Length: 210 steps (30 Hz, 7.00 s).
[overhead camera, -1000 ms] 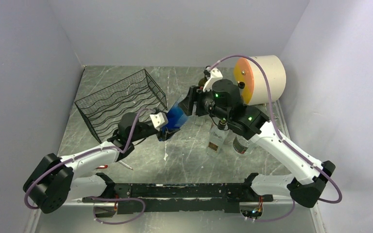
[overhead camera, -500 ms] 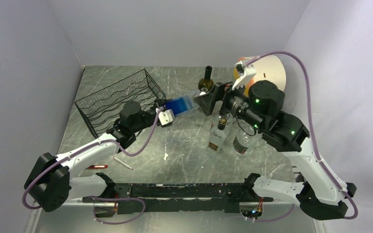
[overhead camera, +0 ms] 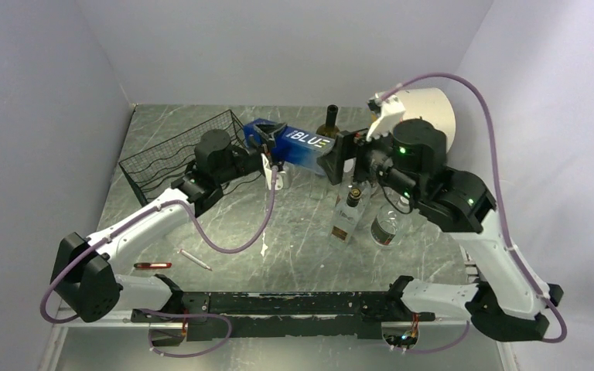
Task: Put the wine bottle on the wine rack
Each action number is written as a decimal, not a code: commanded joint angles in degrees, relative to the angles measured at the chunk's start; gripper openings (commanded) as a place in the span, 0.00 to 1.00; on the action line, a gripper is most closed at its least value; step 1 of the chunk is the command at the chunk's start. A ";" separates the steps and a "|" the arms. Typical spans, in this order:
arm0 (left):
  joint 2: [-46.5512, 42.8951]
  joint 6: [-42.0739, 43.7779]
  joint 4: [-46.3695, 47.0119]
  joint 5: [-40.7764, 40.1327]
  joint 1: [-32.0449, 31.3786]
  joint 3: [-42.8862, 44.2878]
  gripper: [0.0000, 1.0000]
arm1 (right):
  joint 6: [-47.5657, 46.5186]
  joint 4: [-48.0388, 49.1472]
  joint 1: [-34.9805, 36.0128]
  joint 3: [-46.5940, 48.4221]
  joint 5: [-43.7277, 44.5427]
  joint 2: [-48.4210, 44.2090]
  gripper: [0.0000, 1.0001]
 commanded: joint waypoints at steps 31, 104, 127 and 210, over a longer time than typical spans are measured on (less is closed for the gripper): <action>-1.34 25.74 -2.98 5.57 -0.80 8.68 0.07 | 1.63 -0.32 0.24 -7.74 -5.65 7.37 0.75; -19.77 -64.67 -35.73 -40.17 -1.22 13.20 0.99 | -10.83 27.84 2.67 -16.35 -19.57 27.73 0.00; -15.63 -63.90 -36.33 -38.55 -1.17 15.16 0.99 | -13.45 63.33 3.44 -29.28 -8.03 33.62 0.00; -22.11 -65.78 -35.35 -33.28 -1.20 14.24 0.99 | -1.98 31.56 -2.88 -16.01 9.46 20.86 0.85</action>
